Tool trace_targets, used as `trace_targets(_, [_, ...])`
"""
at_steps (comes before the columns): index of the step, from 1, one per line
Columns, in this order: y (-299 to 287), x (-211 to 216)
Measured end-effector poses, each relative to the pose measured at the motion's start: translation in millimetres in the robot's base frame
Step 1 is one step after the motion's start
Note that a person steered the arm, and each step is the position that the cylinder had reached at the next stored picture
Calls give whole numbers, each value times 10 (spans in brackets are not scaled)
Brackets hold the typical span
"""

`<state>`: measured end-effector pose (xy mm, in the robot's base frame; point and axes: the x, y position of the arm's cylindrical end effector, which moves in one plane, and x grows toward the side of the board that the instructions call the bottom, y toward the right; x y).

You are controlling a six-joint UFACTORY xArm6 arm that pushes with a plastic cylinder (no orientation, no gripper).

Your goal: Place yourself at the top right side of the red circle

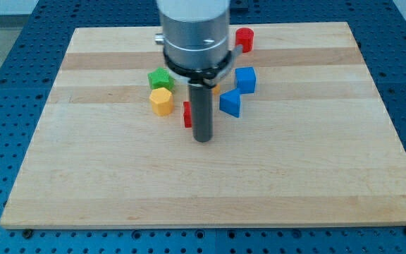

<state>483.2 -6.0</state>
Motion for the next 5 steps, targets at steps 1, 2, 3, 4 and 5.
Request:
trace_targets(1, [433, -1])
trace_targets(2, [922, -48])
trace_targets(3, [1248, -280])
trace_targets(4, [1496, -614])
trace_targets(5, [1634, -979])
